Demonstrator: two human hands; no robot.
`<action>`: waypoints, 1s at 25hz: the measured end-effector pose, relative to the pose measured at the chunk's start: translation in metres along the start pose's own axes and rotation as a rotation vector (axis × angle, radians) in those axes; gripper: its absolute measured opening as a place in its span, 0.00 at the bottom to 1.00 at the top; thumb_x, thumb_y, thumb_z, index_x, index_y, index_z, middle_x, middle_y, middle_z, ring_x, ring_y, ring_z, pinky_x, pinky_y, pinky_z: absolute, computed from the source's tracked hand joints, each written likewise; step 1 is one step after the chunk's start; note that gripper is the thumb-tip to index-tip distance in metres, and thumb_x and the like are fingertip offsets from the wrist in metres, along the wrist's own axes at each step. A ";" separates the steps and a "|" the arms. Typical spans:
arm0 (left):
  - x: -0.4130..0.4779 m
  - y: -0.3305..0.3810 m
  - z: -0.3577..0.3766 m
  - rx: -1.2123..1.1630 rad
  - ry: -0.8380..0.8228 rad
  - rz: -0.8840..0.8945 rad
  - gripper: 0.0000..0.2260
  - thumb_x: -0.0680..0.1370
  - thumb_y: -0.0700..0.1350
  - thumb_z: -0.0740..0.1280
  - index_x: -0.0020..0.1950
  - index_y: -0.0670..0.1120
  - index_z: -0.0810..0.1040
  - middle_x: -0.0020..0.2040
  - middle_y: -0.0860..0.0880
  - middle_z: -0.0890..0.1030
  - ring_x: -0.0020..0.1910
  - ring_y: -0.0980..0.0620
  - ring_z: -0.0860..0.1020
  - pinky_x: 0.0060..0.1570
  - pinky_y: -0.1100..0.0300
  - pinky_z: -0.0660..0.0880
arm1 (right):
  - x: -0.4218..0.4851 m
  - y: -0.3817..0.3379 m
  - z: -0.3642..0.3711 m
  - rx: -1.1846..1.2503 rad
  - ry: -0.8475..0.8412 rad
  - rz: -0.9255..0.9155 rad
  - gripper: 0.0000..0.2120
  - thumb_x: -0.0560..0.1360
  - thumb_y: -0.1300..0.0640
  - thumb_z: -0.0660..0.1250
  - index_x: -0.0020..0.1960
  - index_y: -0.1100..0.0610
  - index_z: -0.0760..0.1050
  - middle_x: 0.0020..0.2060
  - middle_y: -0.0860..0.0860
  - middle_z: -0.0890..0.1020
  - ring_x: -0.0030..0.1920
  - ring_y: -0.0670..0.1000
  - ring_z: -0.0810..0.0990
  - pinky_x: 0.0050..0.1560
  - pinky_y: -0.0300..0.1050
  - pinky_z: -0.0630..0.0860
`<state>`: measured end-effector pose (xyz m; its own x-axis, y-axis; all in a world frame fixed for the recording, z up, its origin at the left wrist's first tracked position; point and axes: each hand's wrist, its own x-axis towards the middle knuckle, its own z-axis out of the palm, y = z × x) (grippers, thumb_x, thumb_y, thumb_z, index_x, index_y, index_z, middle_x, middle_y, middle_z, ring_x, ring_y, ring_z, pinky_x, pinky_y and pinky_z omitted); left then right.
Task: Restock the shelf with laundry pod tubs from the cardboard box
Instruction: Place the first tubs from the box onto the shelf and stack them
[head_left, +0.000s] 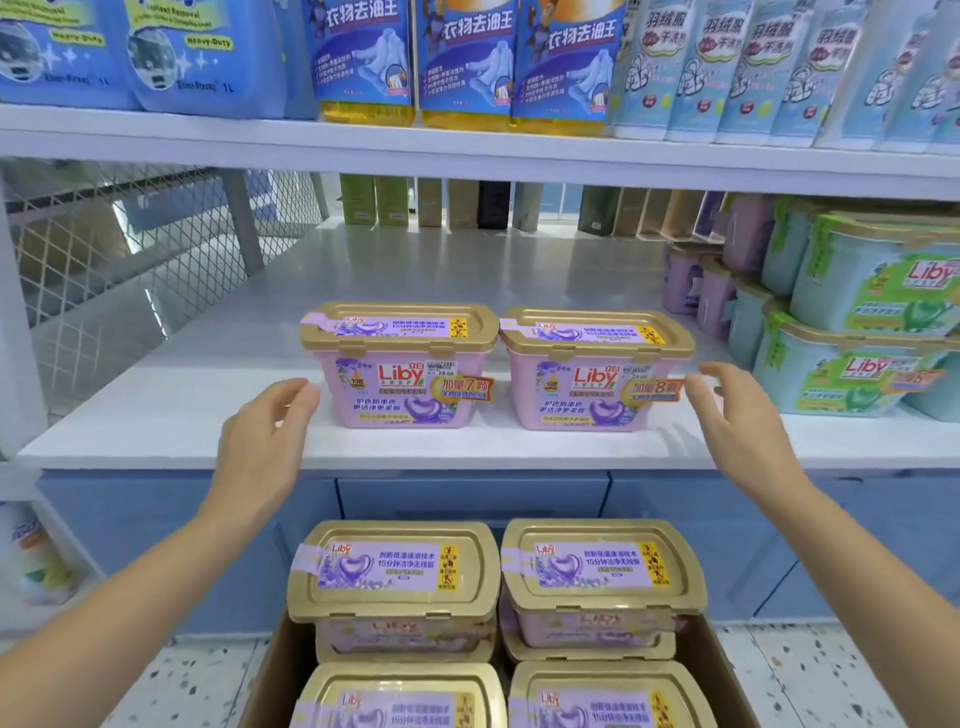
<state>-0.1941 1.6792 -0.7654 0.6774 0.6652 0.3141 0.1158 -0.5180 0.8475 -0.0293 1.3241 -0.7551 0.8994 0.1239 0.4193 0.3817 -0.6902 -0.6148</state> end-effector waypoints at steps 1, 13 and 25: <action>-0.016 -0.009 -0.005 0.018 -0.014 0.038 0.22 0.74 0.56 0.59 0.60 0.44 0.76 0.54 0.48 0.79 0.52 0.49 0.74 0.52 0.57 0.67 | -0.017 0.008 0.000 0.007 -0.003 -0.018 0.31 0.74 0.38 0.52 0.65 0.61 0.69 0.64 0.57 0.74 0.64 0.57 0.72 0.63 0.53 0.67; -0.142 -0.121 0.004 -0.019 -0.235 -0.174 0.35 0.63 0.61 0.72 0.66 0.50 0.67 0.61 0.47 0.75 0.59 0.48 0.75 0.61 0.48 0.72 | -0.163 0.080 0.043 0.248 -0.259 0.265 0.36 0.69 0.35 0.61 0.70 0.54 0.60 0.61 0.46 0.73 0.62 0.49 0.73 0.57 0.44 0.71; -0.110 -0.132 0.042 -0.108 -0.347 -0.323 0.23 0.52 0.50 0.80 0.44 0.51 0.79 0.42 0.51 0.84 0.46 0.51 0.80 0.50 0.50 0.76 | -0.143 0.088 0.079 0.532 -0.350 0.272 0.40 0.44 0.33 0.77 0.51 0.52 0.78 0.41 0.38 0.85 0.47 0.40 0.82 0.39 0.28 0.76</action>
<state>-0.2529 1.6521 -0.9300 0.8238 0.5544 -0.1183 0.2966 -0.2436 0.9234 -0.1078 1.3021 -0.9215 0.9596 0.2808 0.0188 0.1056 -0.2972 -0.9490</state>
